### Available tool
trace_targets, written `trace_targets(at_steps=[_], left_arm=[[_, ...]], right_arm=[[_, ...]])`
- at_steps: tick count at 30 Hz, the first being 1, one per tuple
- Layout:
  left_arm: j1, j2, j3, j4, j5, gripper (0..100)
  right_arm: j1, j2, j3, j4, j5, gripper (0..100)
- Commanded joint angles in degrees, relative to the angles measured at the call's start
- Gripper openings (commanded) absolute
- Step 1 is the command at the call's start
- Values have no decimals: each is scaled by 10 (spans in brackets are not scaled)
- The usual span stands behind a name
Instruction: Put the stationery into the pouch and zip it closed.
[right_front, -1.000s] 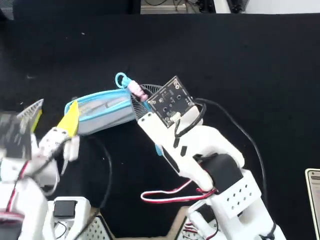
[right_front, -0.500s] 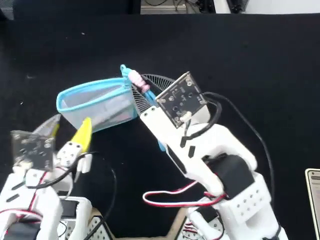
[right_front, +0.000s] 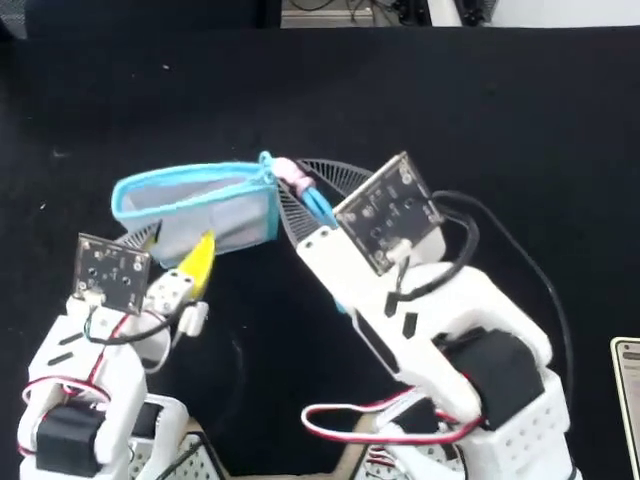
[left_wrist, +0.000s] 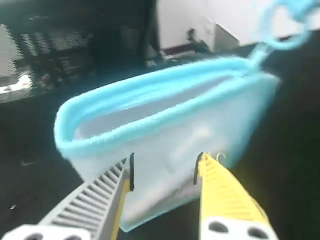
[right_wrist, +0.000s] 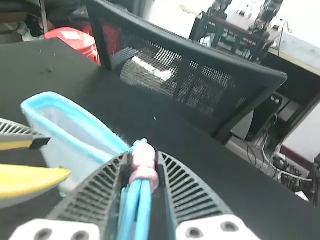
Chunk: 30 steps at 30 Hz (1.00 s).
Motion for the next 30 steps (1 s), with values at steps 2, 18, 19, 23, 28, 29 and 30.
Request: trace_targets(at_steps=[2,18,19,23,28,29,30], left_arm=[[-44,-2,19,-62,6,216],[-90,3,21,-122,55,216],[-90,3,21,-129,63,216],[-90,-2,21,-142,96,218],[-90,-4,14,-118,140,220],[-87,-4,9,-102,149,221],[-86,-6,0,-84,157,221]], right_arm=[[-32,-43,-38,21,4,10],[-122,-51,-39,72,-1,10],[-123,-51,-39,72,-1,10],[-150,-51,-39,70,3,10],[-165,-50,-38,39,3,10],[-165,-49,-38,32,2,10],[-165,-48,-38,25,2,10]])
